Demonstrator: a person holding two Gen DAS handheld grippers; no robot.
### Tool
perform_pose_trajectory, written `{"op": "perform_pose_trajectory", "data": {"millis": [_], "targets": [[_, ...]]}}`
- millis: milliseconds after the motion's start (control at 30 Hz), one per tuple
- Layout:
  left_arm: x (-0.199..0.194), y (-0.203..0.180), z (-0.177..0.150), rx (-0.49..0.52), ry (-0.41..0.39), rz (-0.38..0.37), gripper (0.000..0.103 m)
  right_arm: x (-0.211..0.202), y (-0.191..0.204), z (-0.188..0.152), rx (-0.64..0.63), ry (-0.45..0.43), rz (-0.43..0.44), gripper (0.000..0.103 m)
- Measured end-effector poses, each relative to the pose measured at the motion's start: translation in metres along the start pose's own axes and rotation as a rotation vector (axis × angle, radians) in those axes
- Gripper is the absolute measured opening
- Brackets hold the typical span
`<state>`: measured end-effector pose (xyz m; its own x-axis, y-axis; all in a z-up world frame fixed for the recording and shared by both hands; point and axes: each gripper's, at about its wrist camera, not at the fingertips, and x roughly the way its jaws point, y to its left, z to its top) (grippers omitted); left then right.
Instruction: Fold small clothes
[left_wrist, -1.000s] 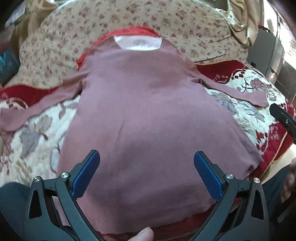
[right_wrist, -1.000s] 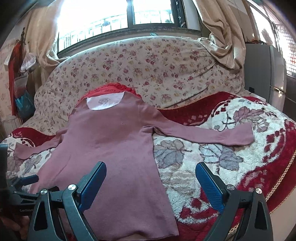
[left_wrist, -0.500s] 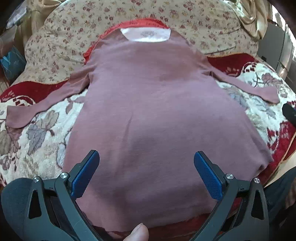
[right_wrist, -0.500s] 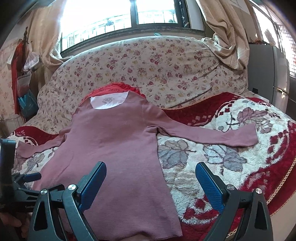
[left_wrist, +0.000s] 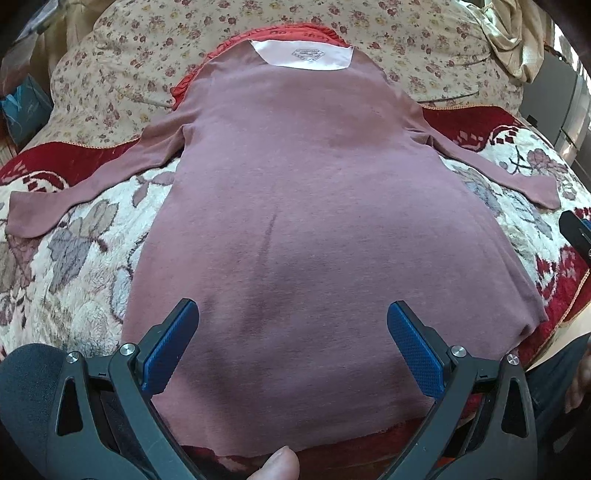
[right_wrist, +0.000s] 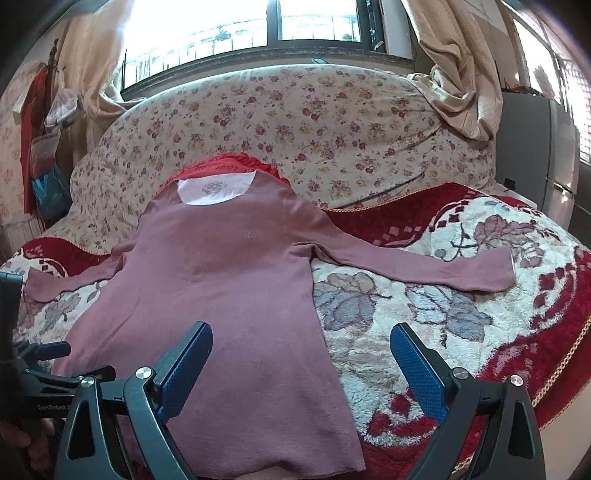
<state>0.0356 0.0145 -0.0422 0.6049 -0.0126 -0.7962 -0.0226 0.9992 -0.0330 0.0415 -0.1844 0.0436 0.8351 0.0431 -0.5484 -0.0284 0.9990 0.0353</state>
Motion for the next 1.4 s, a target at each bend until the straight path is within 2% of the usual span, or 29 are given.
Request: {"op": "perform_pose_trajectory", "data": {"millis": [1400], "targets": [[0.0057,-0.0020,-0.0042,0.018,0.023,0.001,0.102,0.0012,0.0016,-0.0008,-0.005,0.007,0.000,0.097]]}}
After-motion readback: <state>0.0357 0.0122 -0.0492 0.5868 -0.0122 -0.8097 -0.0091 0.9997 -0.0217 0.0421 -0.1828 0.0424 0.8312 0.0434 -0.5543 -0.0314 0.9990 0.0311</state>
